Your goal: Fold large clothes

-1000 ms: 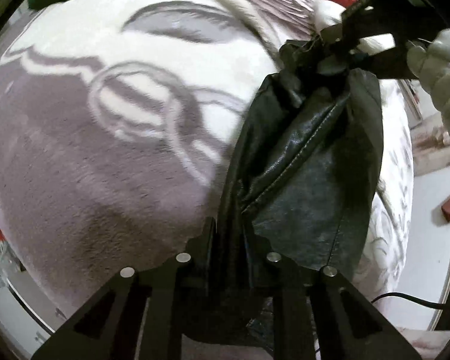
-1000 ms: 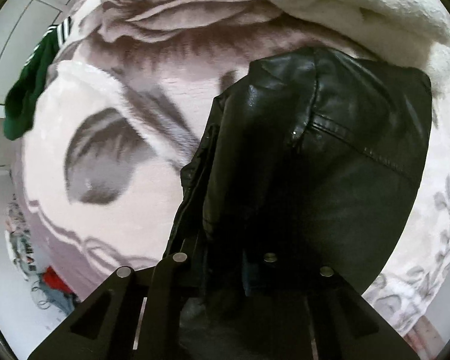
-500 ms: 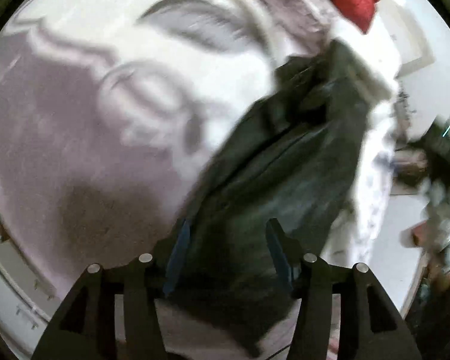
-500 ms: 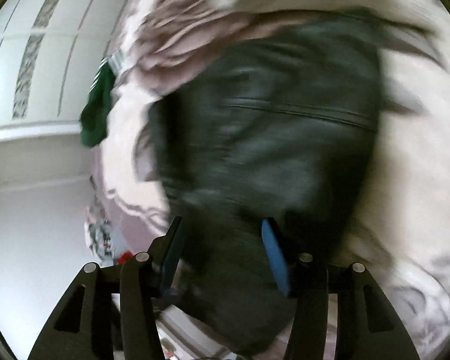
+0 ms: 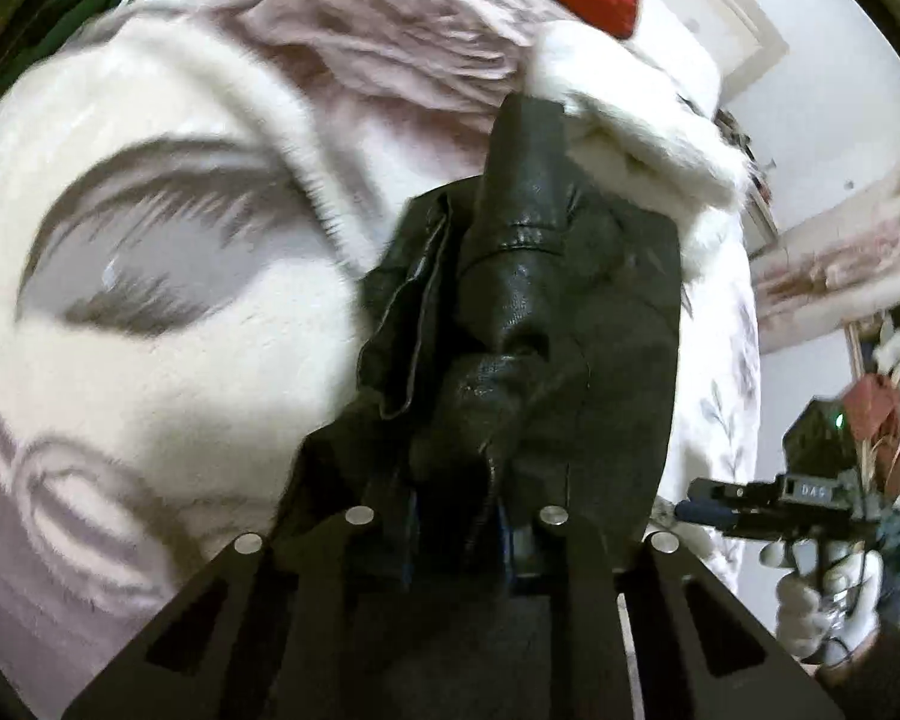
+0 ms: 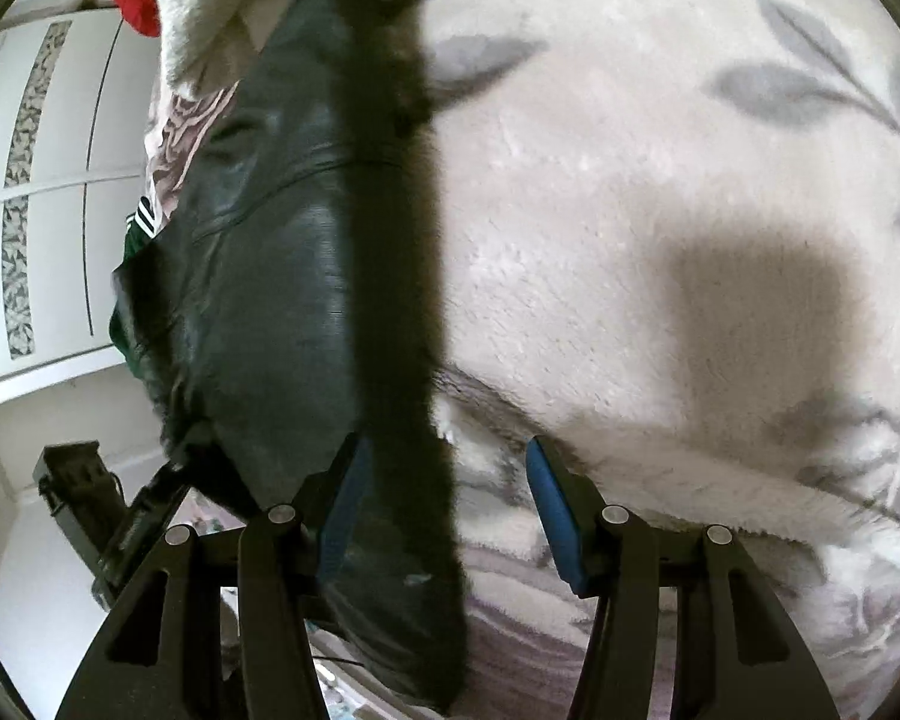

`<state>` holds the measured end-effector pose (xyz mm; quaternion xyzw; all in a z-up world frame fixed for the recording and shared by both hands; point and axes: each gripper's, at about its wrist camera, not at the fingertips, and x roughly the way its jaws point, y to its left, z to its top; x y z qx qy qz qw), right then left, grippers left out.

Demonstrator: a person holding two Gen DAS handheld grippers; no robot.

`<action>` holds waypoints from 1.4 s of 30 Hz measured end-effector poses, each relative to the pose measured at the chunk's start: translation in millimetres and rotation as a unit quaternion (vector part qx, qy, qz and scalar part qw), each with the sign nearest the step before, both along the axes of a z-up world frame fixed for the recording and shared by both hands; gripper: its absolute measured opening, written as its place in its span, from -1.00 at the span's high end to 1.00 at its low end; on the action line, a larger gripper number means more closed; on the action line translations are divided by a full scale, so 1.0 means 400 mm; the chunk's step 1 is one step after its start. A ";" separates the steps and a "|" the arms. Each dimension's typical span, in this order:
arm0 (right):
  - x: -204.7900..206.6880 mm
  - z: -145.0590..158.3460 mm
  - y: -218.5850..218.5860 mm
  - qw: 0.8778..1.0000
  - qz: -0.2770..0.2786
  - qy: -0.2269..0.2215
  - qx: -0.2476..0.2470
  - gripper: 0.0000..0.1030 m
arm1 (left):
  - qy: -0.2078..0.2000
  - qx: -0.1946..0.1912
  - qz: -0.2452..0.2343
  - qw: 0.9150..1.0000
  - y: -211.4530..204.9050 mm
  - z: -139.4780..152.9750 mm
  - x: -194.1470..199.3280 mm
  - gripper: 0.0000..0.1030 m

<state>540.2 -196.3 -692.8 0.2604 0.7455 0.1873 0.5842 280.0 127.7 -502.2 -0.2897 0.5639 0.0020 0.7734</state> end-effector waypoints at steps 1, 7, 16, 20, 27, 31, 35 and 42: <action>-0.010 -0.008 -0.001 1.000 -0.004 0.005 0.005 -0.10 | 0.009 -0.006 0.011 1.000 0.020 -0.020 -0.006 0.67; -0.095 0.006 0.033 1.000 0.000 0.019 0.019 -0.10 | 0.039 -0.062 0.011 0.997 0.087 -0.099 -0.009 0.32; -0.384 0.005 0.118 0.996 -0.014 0.081 0.018 -0.10 | 0.067 -0.100 -0.068 0.990 0.097 0.008 -0.169 0.01; -0.521 -0.014 0.183 0.993 -0.040 0.110 0.005 -0.10 | 0.133 -0.058 -0.138 0.980 0.068 -0.051 -0.288 0.01; -0.617 -0.051 0.281 0.992 -0.083 0.083 -0.032 -0.03 | 0.092 -0.003 -0.167 0.982 0.033 -0.061 -0.368 0.73; -0.618 -0.018 0.330 0.993 -0.091 0.056 -0.042 0.58 | 0.067 -0.036 -0.132 0.988 0.094 -0.027 -0.398 0.75; -0.631 -0.038 0.350 0.992 -0.076 0.071 -0.073 0.67 | 0.104 -0.044 -0.133 0.985 0.112 -0.106 -0.389 0.70; -0.538 0.081 0.422 0.993 -0.001 0.057 -0.101 0.58 | 0.104 0.036 -0.162 0.981 0.096 0.035 -0.329 0.53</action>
